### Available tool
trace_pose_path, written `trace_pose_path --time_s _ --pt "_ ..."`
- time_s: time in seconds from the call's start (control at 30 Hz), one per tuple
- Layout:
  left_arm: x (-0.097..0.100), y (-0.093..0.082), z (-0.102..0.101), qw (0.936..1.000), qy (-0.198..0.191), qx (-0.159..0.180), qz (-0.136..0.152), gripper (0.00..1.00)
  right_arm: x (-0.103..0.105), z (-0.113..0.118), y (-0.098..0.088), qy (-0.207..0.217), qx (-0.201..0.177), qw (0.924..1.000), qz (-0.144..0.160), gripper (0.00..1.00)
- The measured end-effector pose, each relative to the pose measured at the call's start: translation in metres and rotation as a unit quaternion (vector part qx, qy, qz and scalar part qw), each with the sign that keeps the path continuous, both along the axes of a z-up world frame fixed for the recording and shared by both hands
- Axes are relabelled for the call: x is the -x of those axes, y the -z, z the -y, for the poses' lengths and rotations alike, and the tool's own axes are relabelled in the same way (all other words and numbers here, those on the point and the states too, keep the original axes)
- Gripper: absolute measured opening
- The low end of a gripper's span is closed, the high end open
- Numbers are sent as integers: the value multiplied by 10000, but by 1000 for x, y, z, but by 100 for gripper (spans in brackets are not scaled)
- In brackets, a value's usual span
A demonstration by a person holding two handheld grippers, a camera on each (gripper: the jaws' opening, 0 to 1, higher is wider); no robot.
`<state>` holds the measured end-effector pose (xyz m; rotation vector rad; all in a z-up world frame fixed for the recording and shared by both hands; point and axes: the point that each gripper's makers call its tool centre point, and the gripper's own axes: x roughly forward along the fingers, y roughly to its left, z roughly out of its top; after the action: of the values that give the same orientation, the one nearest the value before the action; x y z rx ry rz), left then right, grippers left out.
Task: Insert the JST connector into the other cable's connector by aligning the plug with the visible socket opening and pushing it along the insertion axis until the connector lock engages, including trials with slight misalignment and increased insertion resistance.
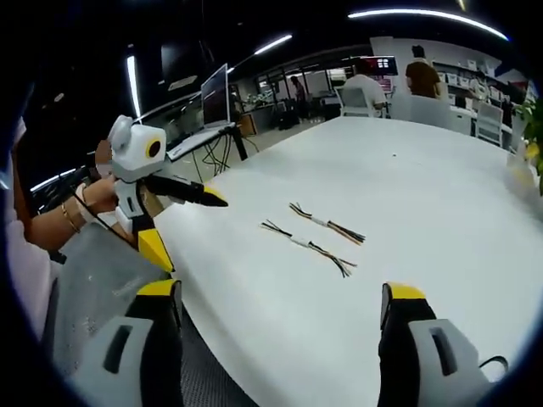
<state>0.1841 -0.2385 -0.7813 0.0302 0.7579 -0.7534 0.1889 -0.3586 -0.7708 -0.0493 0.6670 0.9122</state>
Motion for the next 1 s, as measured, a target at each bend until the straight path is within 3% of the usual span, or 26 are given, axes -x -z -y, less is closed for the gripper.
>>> trace_pose_path --time_s 0.23,0.33,0.4,0.53,0.7,0.93,1.0 --pt "2 2 0 9999 -60 77 -64 99 -1 -2 3 42 -28 10000 -86 100" --pt "-1 0 0 9999 -104 89 -13 99 3 -1 10 15 86 9996 -266 100" --pt "-2 -1 -2 9999 -90 -21 105 99 4 -2 9 -42 124 9998 -178 100" --pt "-1 -10 8 9992 -102 375 101 99 4 -4 8 -116 137 9998 -65 100" --pt "-2 -6 7 9996 -95 236 117 99 2 -5 6 -73 60 9999 -76 100" --pt "-2 -5 6 9995 -135 241 130 99 1 -8 3 -153 107 9997 154 100" --pt "-2 -5 5 9996 -166 211 124 99 1 -8 2 -122 55 9999 83 100"
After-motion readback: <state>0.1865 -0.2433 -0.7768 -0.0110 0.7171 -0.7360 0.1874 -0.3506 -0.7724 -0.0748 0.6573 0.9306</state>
